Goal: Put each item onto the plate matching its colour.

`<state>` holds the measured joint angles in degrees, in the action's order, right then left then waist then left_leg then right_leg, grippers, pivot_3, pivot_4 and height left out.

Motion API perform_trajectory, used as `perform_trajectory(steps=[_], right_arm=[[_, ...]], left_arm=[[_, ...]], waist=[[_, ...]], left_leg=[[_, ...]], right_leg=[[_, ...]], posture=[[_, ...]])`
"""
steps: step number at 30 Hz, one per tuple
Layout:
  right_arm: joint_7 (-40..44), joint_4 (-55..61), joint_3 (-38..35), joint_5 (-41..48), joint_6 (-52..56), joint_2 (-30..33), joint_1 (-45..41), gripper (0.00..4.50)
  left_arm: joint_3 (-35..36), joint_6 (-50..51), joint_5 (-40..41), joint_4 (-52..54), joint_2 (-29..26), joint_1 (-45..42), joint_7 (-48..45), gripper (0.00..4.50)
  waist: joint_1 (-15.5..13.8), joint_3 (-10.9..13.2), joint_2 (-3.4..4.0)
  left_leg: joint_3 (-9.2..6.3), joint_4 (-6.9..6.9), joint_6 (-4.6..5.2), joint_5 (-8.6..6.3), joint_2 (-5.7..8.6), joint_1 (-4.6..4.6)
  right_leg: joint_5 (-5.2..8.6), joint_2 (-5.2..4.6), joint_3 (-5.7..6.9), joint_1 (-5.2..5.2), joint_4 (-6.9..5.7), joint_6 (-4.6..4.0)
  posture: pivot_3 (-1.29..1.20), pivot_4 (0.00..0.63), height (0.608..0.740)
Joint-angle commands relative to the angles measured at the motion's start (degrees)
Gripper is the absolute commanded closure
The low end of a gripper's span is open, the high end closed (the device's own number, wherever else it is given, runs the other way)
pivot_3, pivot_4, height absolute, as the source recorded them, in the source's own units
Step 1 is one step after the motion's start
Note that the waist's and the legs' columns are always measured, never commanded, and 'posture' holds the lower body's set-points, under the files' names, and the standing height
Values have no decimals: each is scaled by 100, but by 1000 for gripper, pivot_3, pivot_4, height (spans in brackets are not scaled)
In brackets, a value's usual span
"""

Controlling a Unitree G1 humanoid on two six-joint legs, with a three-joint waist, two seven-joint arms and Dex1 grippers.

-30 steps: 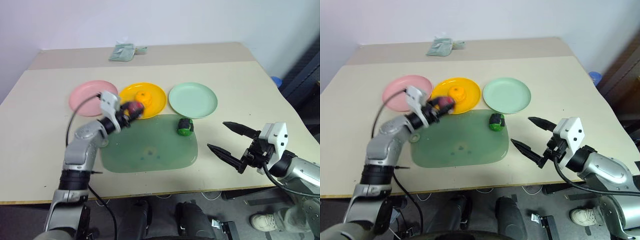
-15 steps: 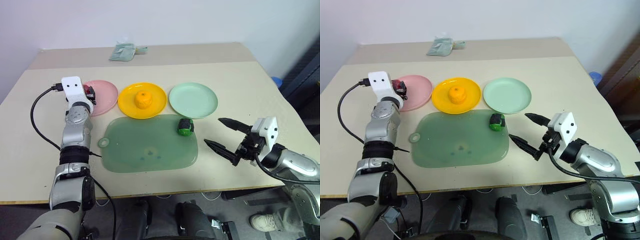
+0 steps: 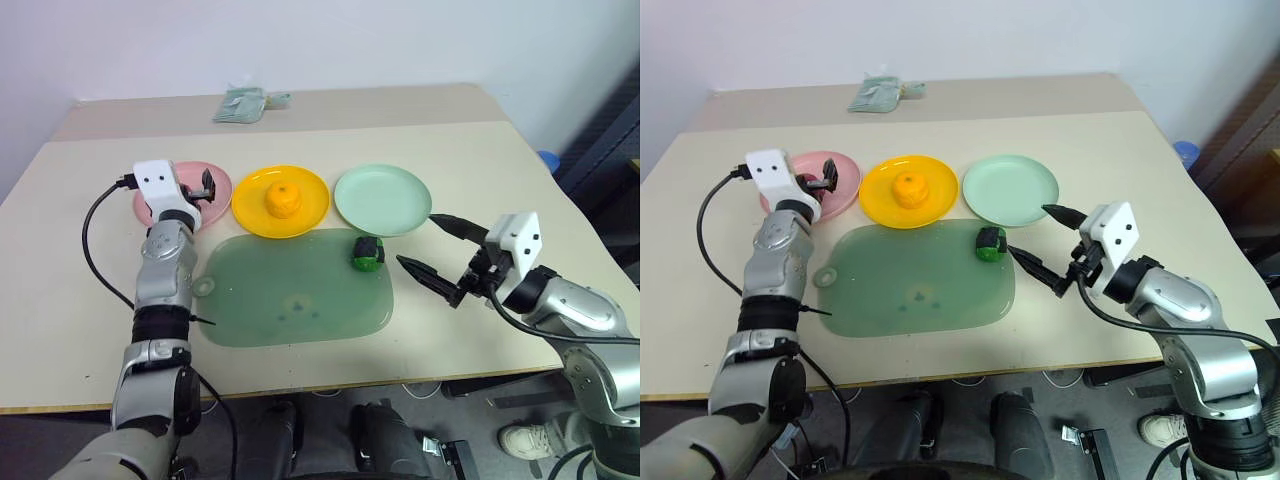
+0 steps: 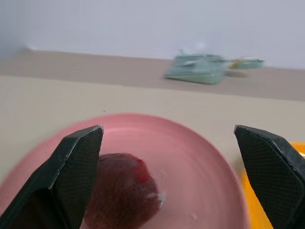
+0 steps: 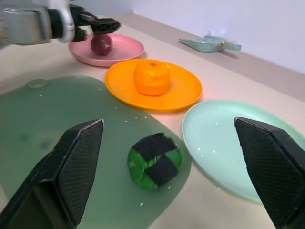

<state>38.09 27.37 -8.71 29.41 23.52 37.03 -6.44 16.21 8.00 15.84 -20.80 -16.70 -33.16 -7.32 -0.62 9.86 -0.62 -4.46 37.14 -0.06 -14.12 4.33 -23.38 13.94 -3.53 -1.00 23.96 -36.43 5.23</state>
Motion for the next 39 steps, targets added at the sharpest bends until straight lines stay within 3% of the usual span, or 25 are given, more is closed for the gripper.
perform_trajectory(steps=[1,3,7,10,19,38,39], right_arm=[[-261,-309,391,-280,42,-279,-454,0],[-298,-549,585,-379,-3,-486,-664,0],[-394,-1524,948,-904,-376,-888,-1044,0],[-262,-2142,1073,-1118,-686,-1025,-1163,0],[-33,-3030,1257,-1410,-1206,-1311,-1208,0],[381,-3223,1221,-1318,-1020,-1644,-1404,0],[377,-3238,1220,-1322,-1028,-1662,-1426,259]], left_arm=[[-80,310,1199,1522,-525,778,-2194,15],[-88,573,1809,2056,-789,1200,-3142,15],[-439,513,2027,2442,-1596,1917,-5072,15],[-482,521,2197,2483,-1866,2123,-5780,15],[-450,459,2098,2536,-1848,2300,-6034,15],[-641,327,1949,2751,-2033,2618,-6568,15],[-644,323,1940,2752,-2023,2621,-6560,2]], waist=[[31,0,0],[44,0,0],[-1,-3,6],[-19,-4,13],[24,-6,16],[15,-5,19],[15,-5,19]], left_leg=[[2,-1,0,0,-1,0],[3,-5,-1,0,-3,0],[2,-3,-3,1,-4,0],[5,-5,-2,1,-3,2],[3,-10,-2,1,-5,2],[4,-10,-2,1,-5,1],[3,-10,-2,1,-5,1]], right_leg=[[0,0,-3,1,0,-1],[1,0,-4,5,0,-4],[-3,0,-3,3,2,-14],[6,-2,-3,-1,9,-31],[-4,2,-2,5,7,-14],[-4,1,-4,6,7,-15],[-4,1,-4,6,7,-15]], posture=[[0,150,740],[0,150,740],[0,150,740],[0,150,740],[0,150,740],[0,150,740],[0,150,740]])
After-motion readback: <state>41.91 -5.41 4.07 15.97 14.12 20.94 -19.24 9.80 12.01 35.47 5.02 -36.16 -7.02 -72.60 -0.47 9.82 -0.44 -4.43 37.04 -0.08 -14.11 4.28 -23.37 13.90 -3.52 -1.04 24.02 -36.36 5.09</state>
